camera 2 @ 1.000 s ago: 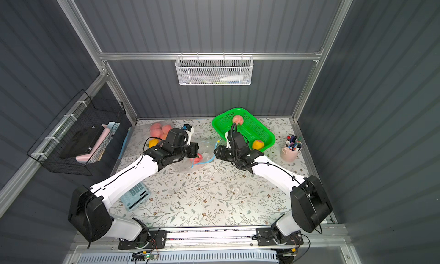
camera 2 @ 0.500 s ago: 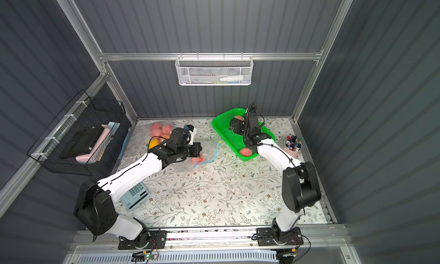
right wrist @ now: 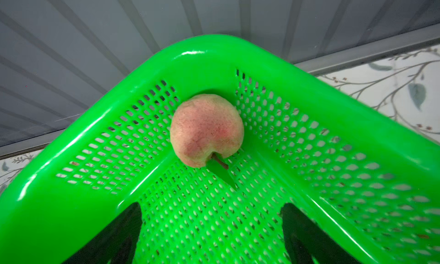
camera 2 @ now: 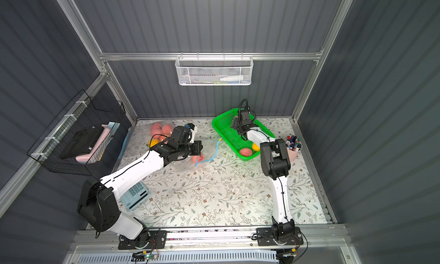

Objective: Place the peach in a zip-top bag and seal the zipper
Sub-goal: Pick up the peach from the basket.

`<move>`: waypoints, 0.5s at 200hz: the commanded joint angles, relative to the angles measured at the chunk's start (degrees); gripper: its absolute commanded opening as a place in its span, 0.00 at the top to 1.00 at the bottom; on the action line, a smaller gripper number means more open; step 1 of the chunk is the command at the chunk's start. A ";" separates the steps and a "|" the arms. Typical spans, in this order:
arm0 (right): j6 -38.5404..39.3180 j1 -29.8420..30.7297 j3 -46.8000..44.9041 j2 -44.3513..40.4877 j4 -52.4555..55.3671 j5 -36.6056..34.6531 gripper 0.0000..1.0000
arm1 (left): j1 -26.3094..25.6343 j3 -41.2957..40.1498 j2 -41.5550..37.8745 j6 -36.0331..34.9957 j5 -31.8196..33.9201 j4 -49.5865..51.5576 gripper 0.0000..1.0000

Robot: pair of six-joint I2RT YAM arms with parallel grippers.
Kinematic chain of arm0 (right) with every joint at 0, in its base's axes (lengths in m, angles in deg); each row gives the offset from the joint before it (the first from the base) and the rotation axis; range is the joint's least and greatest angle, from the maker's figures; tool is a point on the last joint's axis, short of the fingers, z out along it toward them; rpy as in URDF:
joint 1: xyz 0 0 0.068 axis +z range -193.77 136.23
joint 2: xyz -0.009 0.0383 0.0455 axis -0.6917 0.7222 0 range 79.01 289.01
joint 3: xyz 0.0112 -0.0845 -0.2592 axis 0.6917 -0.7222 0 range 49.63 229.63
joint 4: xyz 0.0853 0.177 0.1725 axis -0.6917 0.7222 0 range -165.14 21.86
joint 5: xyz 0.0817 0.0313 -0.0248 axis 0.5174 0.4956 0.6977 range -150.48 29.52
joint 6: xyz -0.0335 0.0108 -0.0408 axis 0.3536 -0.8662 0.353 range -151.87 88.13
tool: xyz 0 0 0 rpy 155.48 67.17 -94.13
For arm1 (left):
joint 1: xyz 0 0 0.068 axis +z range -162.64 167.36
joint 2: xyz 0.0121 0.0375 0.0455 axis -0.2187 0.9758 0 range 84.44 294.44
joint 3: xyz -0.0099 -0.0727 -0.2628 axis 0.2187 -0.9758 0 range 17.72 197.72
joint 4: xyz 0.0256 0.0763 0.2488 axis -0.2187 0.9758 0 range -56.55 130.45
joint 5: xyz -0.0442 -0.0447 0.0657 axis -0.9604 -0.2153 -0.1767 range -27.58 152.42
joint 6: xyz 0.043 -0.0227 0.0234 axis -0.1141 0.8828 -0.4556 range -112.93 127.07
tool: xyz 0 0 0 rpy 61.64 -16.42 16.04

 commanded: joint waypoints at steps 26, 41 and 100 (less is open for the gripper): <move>2.51 -0.88 10.17 7.15 -0.98 0.34 0.07 | 0.31 -0.91 -0.39 0.84 0.36 -2.43 1.00; 1.64 -0.86 11.60 8.89 -0.52 0.37 0.07 | 0.30 -0.58 0.00 0.94 0.19 -1.99 1.00; 1.28 -1.23 17.73 14.25 -0.11 2.81 0.14 | 0.30 -0.30 0.12 1.05 0.14 -1.49 1.00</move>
